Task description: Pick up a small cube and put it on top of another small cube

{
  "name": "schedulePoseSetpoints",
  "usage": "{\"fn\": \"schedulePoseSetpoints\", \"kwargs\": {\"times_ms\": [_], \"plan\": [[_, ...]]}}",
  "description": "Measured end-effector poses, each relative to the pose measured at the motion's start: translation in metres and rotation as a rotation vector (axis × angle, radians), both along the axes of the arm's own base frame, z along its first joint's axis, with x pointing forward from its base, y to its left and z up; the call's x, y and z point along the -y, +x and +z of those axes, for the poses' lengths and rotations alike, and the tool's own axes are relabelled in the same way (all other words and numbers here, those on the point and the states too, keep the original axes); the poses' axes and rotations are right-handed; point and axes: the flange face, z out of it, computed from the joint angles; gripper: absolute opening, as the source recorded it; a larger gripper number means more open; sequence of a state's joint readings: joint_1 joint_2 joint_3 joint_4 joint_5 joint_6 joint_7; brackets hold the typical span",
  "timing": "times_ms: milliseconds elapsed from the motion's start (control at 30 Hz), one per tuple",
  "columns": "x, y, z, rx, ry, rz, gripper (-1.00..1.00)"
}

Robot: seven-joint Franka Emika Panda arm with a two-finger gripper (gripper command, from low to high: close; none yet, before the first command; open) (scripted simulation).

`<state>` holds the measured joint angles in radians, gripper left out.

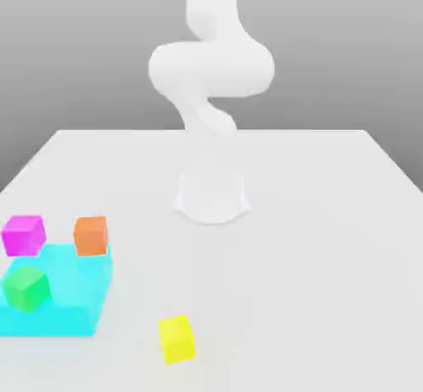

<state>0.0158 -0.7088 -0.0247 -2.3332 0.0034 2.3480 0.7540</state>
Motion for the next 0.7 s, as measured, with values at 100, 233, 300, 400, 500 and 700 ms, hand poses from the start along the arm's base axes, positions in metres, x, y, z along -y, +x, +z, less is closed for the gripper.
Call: {"fn": "schedulePoseSetpoints", "kwargs": {"times_ms": [100,233,300,400,500,700], "plan": [[0.007,0.037,-0.060,-0.095,-0.015,0.039,0.00],[0.015,0.069,-0.141,-0.215,-0.034,0.087,0.00],[0.018,0.080,-0.183,-0.275,-0.043,0.111,0.00],[0.024,0.088,-0.246,-0.364,-0.057,0.146,0.00],[0.029,0.087,-0.309,-0.454,-0.072,0.181,0.00],[0.043,0.061,-0.427,-0.634,-0.104,0.247,0.00]]}}
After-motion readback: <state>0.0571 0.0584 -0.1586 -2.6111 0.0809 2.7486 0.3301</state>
